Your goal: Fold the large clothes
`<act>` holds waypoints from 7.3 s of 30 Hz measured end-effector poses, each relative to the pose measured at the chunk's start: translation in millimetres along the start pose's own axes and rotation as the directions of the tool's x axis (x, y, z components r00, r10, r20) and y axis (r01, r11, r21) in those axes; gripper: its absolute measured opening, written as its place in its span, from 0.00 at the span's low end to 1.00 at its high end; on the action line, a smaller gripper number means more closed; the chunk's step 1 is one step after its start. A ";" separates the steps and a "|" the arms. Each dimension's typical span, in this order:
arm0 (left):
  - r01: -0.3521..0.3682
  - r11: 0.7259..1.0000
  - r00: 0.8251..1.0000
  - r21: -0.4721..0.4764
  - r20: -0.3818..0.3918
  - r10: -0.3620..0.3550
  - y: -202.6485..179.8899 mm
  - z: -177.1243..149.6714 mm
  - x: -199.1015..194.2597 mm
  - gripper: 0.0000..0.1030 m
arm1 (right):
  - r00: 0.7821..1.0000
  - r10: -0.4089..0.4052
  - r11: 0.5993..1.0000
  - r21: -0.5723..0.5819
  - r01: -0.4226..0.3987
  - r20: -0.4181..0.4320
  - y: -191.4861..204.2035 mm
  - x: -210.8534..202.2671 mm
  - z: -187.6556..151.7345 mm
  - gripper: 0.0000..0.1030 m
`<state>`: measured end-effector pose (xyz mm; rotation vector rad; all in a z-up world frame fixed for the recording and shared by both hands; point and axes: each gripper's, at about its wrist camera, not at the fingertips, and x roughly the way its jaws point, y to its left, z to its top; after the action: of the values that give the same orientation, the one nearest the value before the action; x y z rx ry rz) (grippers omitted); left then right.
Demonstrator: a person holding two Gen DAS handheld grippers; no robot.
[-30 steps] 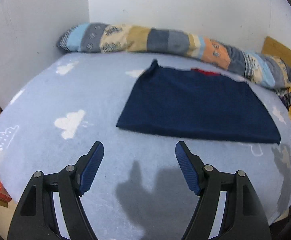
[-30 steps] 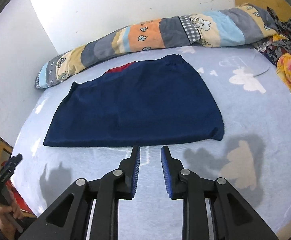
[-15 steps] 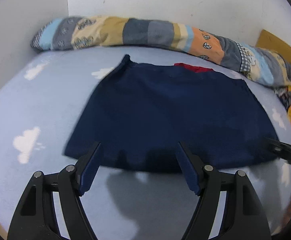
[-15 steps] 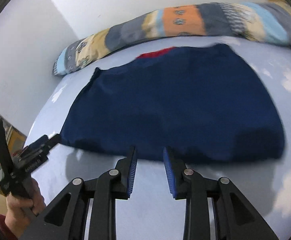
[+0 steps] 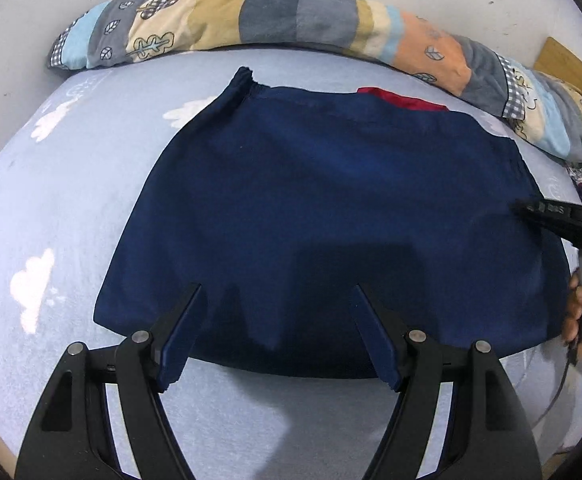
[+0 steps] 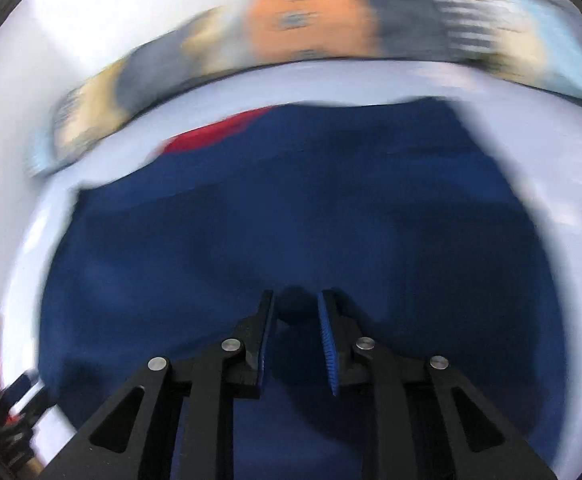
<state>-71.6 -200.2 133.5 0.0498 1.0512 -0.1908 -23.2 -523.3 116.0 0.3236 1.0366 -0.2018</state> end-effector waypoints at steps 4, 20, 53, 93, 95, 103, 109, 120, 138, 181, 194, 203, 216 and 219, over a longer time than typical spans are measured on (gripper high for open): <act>0.006 1.000 1.000 0.006 0.010 -0.006 -1.8 -0.5 -5.1 0.72 | 0.963 -0.267 0.951 0.158 0.267 -0.025 -61.4 -28.9 -12.0 0.28; -0.066 0.993 0.996 0.101 0.067 0.060 -14.7 -14.1 -6.2 0.72 | 0.998 0.057 0.991 0.126 -0.051 -0.038 -10.5 -71.5 -113.4 0.30; -0.032 0.975 0.994 0.219 0.105 0.009 -47.7 -17.0 -1.3 0.72 | 0.996 0.089 0.995 -0.050 -0.090 -0.023 24.3 -78.6 -104.2 0.34; 0.039 0.997 0.999 0.068 -0.010 -0.038 -21.0 -12.4 9.9 0.72 | 0.992 0.121 0.855 0.502 -0.128 0.046 -124.7 -117.6 -137.3 0.47; 0.104 0.994 0.993 -0.021 -0.045 -0.105 -3.2 -12.9 10.4 0.72 | 0.985 0.161 0.813 0.558 -0.163 0.053 -134.7 -117.7 -147.0 0.48; 0.167 0.970 0.979 -0.178 -0.089 -0.185 47.2 -29.2 4.9 0.72 | 0.969 0.238 0.711 0.670 -0.215 0.058 -156.2 -107.0 -166.9 0.49; 0.263 0.840 0.929 -0.475 -0.110 -0.354 99.4 -39.8 33.0 0.72 | 0.970 0.234 0.697 0.683 -0.216 0.068 -146.6 -89.3 -168.6 0.52; 0.396 0.623 0.898 -0.675 0.143 -0.416 121.9 -23.3 62.4 0.89 | 0.956 0.155 0.648 0.705 -0.289 0.249 -136.8 -67.1 -145.4 0.61; 0.321 0.796 0.939 -0.514 0.286 -0.194 110.7 -21.1 4.5 0.09 | 0.912 0.192 0.751 0.544 -0.375 0.363 -122.9 -100.9 -126.5 0.12; -0.149 0.988 0.967 0.048 0.217 0.135 23.3 -145.0 -58.7 0.61 | 0.987 -0.035 0.963 0.268 -0.008 0.156 -100.4 -181.4 -242.7 0.39; -0.132 0.988 0.955 0.078 0.278 0.106 2.7 -149.1 -65.2 0.81 | 0.978 -0.108 0.952 0.302 0.050 0.180 -119.7 -196.9 -240.6 0.36; -0.138 0.971 0.957 0.193 0.278 0.080 -28.9 -159.9 -55.6 0.81 | 0.990 -0.123 0.985 0.127 0.112 0.075 -78.0 -161.5 -243.5 0.38; -0.141 0.969 0.956 0.202 0.281 0.081 -29.3 -158.5 -54.2 0.81 | 0.994 -0.108 0.985 0.135 0.103 0.030 -72.1 -153.2 -250.0 0.55; -0.140 0.970 0.957 0.199 0.280 0.081 -29.4 -158.6 -54.1 0.81 | 0.996 -0.056 0.978 0.204 0.041 0.067 -82.6 -167.1 -252.7 0.56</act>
<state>-239.0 -200.9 103.0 0.2738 0.7491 -0.2035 -336.6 -508.5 128.9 0.4726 0.9548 -0.3623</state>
